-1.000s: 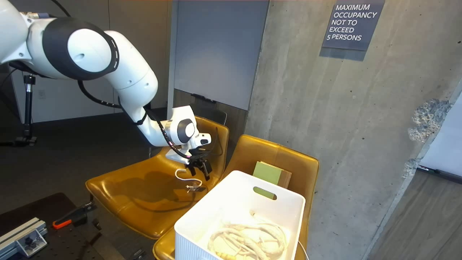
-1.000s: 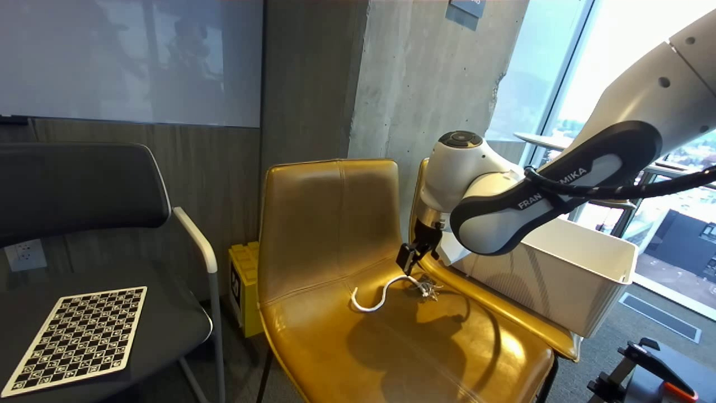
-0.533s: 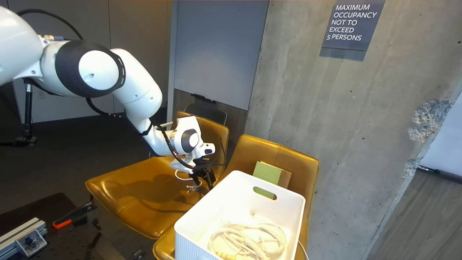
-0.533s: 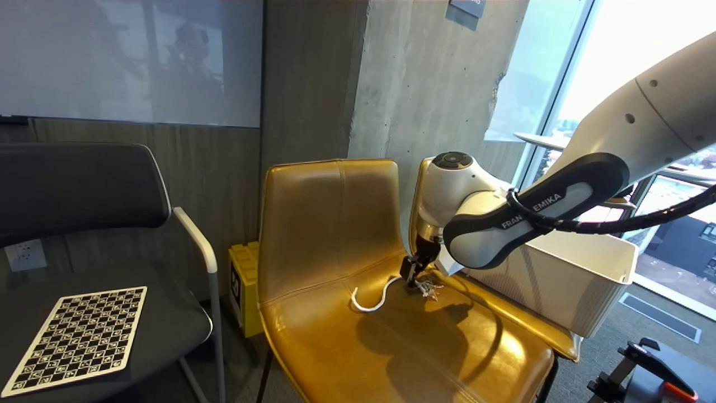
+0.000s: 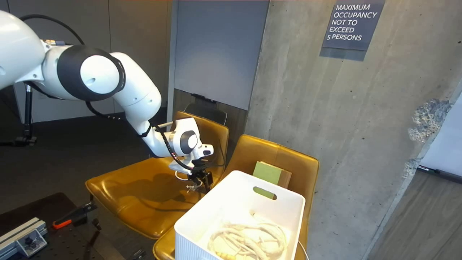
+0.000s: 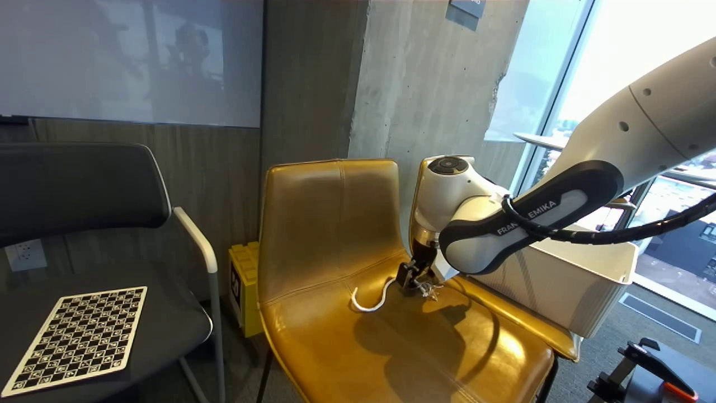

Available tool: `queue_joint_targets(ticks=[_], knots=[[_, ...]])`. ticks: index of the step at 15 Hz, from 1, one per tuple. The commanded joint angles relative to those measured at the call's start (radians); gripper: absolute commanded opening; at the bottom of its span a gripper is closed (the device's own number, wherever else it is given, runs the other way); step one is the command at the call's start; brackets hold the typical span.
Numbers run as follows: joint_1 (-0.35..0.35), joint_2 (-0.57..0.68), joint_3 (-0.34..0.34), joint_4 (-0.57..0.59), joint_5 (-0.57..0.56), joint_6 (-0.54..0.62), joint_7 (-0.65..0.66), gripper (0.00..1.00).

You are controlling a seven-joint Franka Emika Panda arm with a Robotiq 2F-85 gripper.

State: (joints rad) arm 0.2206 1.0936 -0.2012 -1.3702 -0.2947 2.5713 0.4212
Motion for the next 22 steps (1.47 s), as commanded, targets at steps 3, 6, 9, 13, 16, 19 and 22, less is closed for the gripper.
queue_joint_targets(ticks=[3, 6, 9, 13, 16, 19, 22], knots=[[0.007, 0.009, -0.019, 0.027, 0.02, -0.043, -0.026, 0.25], [0.008, 0.004, -0.027, 0.028, 0.014, -0.06, -0.028, 0.03], [0.007, -0.004, -0.034, 0.025, 0.011, -0.071, -0.034, 0.0], [0.021, -0.081, -0.045, -0.041, 0.0, -0.061, -0.033, 0.02], [0.028, -0.168, -0.045, -0.099, -0.004, -0.054, -0.038, 0.02], [0.03, -0.304, -0.047, -0.177, -0.008, -0.056, -0.037, 0.02], [0.018, -0.446, -0.055, -0.257, -0.021, -0.063, -0.038, 0.02]])
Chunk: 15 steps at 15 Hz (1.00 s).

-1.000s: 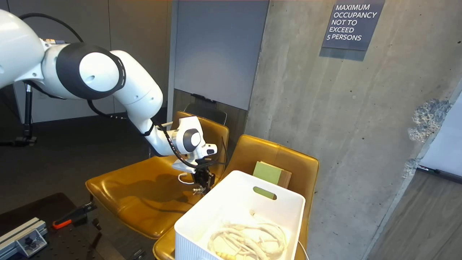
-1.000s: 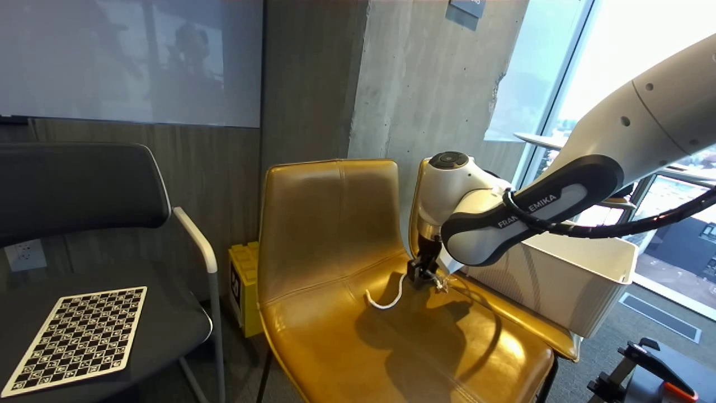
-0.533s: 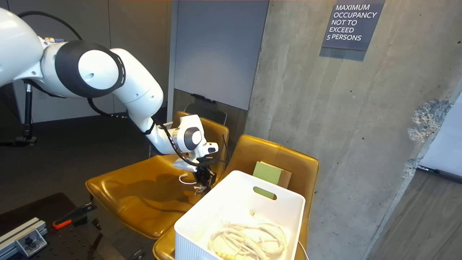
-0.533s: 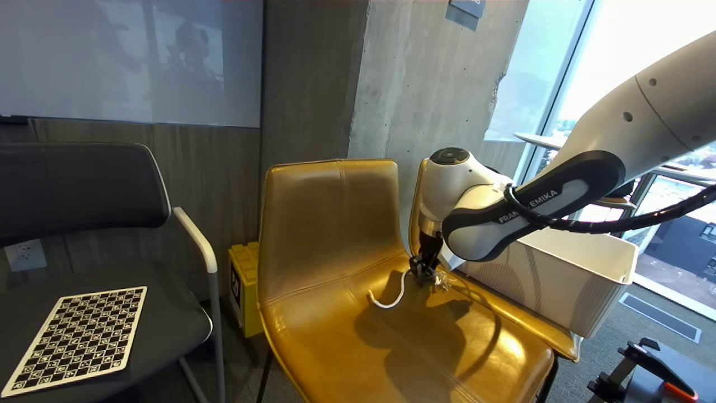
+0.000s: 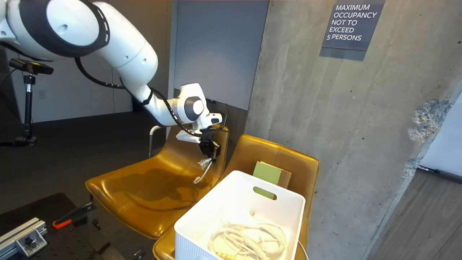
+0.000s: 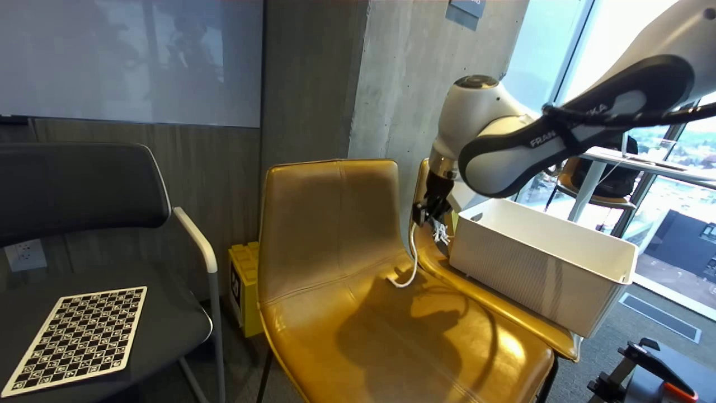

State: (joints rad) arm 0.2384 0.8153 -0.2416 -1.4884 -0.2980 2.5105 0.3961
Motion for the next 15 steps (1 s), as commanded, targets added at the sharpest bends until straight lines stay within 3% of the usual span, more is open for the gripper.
queue_joint_targets(ticks=[1, 4, 8, 12, 15], knots=[[-0.008, -0.213, -0.019, -0.163, -0.023, -0.007, -0.016, 0.02], [-0.045, -0.341, -0.042, -0.229, -0.046, -0.015, -0.017, 0.02], [-0.154, -0.462, -0.06, -0.261, -0.059, -0.036, -0.049, 0.02], [-0.289, -0.531, -0.069, -0.279, -0.036, -0.044, -0.104, 0.02], [-0.352, -0.558, -0.068, -0.297, -0.037, -0.047, -0.122, 0.02]])
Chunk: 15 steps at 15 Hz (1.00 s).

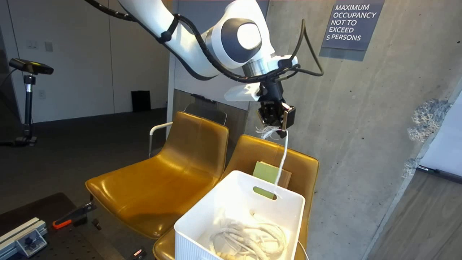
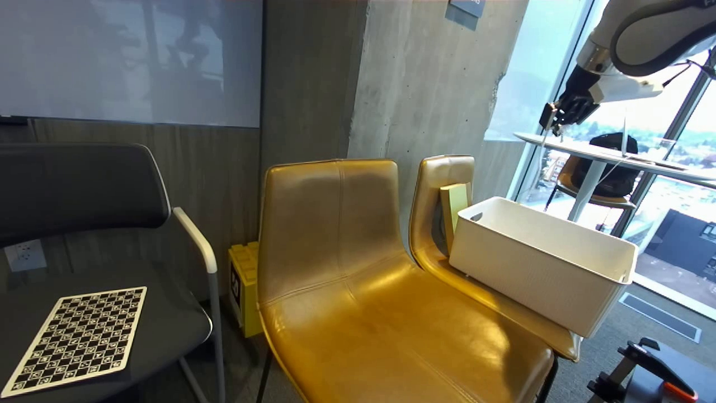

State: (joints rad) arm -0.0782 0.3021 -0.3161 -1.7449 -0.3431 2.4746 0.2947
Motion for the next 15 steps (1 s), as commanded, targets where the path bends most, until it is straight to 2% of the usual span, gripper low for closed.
queue_joint_targets(ticks=[1, 8, 15], knots=[[-0.047, -0.052, 0.007, -0.049, 0.005, -0.009, -0.019, 0.02], [-0.063, -0.074, 0.011, -0.103, -0.003, -0.007, -0.013, 0.02], [-0.041, -0.121, 0.029, -0.188, -0.02, -0.005, 0.0, 0.02]])
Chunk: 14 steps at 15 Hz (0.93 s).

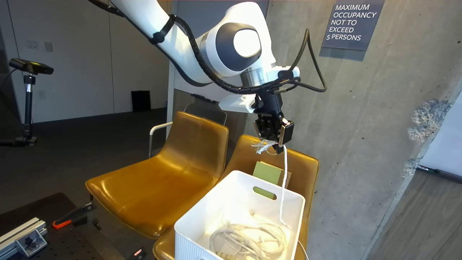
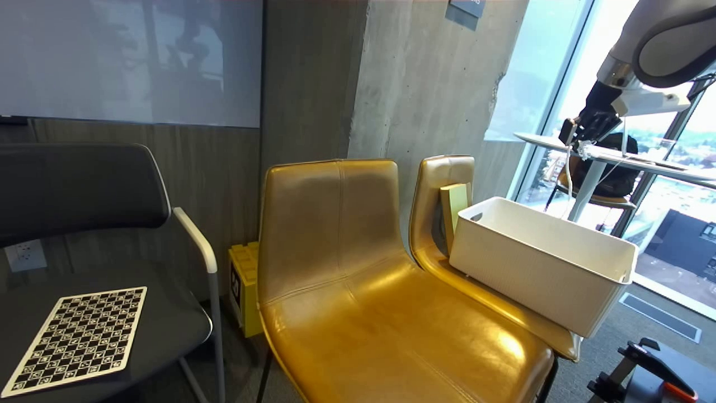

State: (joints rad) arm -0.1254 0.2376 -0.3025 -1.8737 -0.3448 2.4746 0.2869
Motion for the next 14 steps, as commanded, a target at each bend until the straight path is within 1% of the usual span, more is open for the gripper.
queue_joint_targets(ticks=[1, 3, 4, 6, 7, 11, 13, 14], knots=[[0.008, -0.061, 0.018, -0.07, -0.019, -0.002, 0.01, 0.02], [0.008, -0.066, 0.025, -0.085, -0.018, -0.001, 0.011, 0.02], [0.008, -0.065, 0.026, -0.089, -0.018, -0.001, 0.015, 0.28], [0.006, -0.065, 0.029, -0.096, -0.016, -0.002, 0.017, 0.37], [0.005, -0.065, 0.029, -0.099, -0.014, -0.003, 0.017, 0.46], [0.005, -0.069, 0.033, -0.11, -0.003, -0.006, 0.01, 0.73], [0.007, -0.083, 0.046, -0.127, 0.019, -0.015, -0.005, 0.88], [0.006, -0.096, 0.062, -0.14, 0.055, -0.037, -0.032, 0.97]])
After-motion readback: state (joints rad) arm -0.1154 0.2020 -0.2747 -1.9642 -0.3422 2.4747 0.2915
